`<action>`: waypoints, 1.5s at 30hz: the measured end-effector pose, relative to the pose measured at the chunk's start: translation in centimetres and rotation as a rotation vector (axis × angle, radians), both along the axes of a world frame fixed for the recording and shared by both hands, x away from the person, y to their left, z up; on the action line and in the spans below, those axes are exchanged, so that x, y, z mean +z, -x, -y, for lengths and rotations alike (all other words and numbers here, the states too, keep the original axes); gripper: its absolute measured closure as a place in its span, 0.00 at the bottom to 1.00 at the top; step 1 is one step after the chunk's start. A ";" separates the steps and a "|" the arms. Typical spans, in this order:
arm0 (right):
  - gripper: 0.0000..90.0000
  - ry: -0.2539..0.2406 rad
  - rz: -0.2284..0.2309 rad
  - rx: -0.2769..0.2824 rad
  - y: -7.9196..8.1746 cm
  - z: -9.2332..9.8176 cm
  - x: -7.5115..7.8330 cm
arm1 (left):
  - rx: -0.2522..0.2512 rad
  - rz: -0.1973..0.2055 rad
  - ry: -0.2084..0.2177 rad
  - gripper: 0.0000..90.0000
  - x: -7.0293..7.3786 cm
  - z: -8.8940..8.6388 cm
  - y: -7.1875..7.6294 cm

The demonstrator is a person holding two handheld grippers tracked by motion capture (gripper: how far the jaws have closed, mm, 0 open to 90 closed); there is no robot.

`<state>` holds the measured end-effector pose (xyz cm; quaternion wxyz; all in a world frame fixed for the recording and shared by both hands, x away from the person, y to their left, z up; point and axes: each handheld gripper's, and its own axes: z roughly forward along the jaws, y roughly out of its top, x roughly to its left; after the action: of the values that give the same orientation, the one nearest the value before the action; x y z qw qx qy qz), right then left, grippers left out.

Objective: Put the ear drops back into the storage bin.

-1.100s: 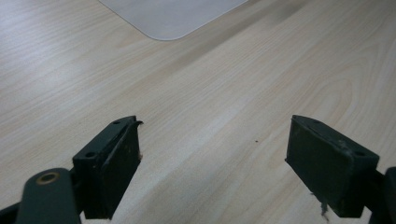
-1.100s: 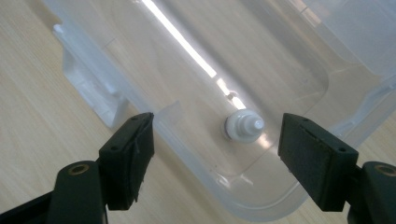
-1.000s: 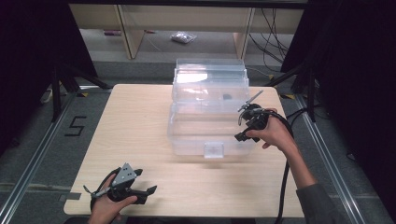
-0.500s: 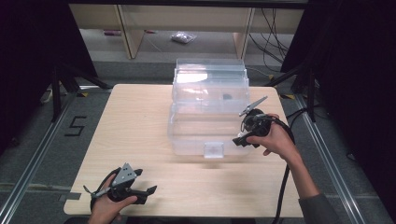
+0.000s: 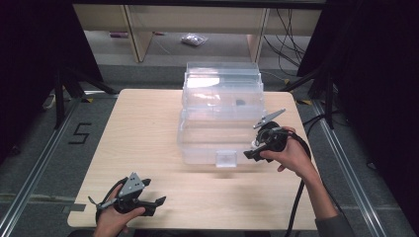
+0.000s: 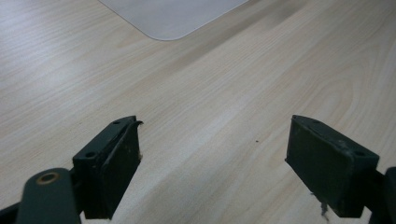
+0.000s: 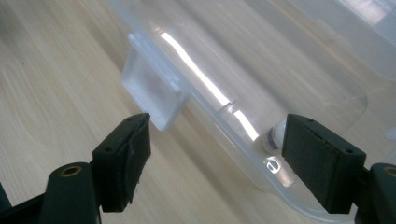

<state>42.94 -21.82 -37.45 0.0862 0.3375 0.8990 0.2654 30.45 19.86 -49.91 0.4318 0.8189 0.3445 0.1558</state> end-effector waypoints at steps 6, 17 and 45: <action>0.27 -0.012 -0.005 -0.024 0.6 -0.2 -0.1 | -0.002 -0.002 -0.002 0.19 0.0 0.0 0.0; 0.26 -0.044 0.032 0.020 1.5 -0.6 -0.8 | -0.006 -0.003 -0.006 0.19 0.0 -0.1 0.0; 0.26 -0.084 0.072 0.067 3.8 -0.7 -1.8 | -0.001 -0.003 -0.002 0.19 0.0 0.0 0.0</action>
<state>39.11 -21.11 -39.27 0.0955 0.3009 0.8942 0.3175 30.44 19.88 -49.90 0.4305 0.8198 0.3444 0.1549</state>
